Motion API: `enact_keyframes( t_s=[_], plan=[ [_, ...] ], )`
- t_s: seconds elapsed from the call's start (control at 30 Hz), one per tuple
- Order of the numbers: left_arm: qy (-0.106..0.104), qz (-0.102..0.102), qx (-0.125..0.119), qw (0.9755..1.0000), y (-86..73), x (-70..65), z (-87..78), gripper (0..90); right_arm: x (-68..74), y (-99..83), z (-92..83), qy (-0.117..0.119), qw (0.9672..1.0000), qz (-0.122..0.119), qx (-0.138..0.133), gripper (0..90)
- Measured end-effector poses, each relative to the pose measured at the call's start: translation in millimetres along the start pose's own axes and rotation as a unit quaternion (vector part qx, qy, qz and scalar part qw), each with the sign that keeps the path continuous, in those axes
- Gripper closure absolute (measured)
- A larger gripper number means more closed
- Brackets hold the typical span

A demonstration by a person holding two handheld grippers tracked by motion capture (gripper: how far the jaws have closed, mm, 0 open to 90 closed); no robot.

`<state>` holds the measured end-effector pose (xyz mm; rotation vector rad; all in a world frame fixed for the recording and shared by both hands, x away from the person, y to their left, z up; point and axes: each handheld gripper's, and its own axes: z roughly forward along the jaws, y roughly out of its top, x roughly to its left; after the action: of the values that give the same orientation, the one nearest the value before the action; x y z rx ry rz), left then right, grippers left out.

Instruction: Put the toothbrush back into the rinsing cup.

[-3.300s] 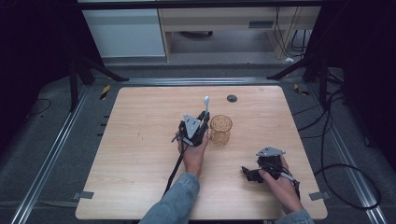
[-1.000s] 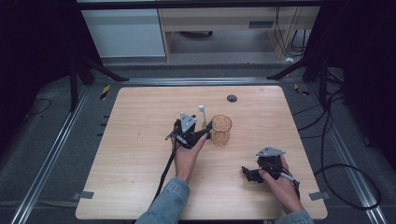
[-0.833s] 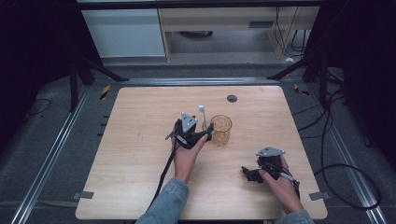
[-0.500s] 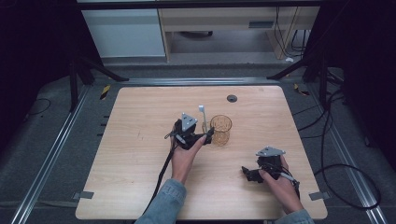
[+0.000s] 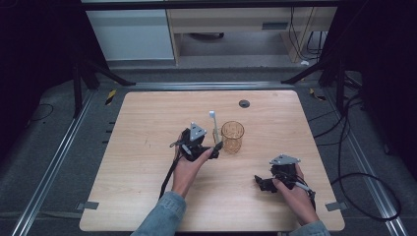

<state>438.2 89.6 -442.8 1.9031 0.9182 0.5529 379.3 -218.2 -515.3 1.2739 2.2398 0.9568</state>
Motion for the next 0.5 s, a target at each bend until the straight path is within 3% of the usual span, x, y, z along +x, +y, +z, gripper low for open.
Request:
enact_keyframes(
  t_s=[0.07,0.1,0.4,0.5],
  plan=[
    [-0.009,-0.004,0.0,1.0,-1.3,0.5,-2.8,9.0,0.1,0.0,0.0,0.0,1.0,0.0,0.0,0.3],
    [-0.008,0.005,0.01,0.9999,-2.1,0.8,-4.2,9.0,-0.2,0.3,0.3,-0.002,1.0,-0.002,0.0,0.3],
    [-0.027,0.025,0.062,0.9974,-9.6,5.5,-8.2,7.5,0.9,1.0,1.1,-0.003,1.0,0.0,0.0,0.3],
    [-0.026,0.021,0.073,0.9968,-11.0,7.7,-12.8,6.9,0.9,1.0,1.1,-0.003,1.0,0.001,0.0,0.4]
  ],
)
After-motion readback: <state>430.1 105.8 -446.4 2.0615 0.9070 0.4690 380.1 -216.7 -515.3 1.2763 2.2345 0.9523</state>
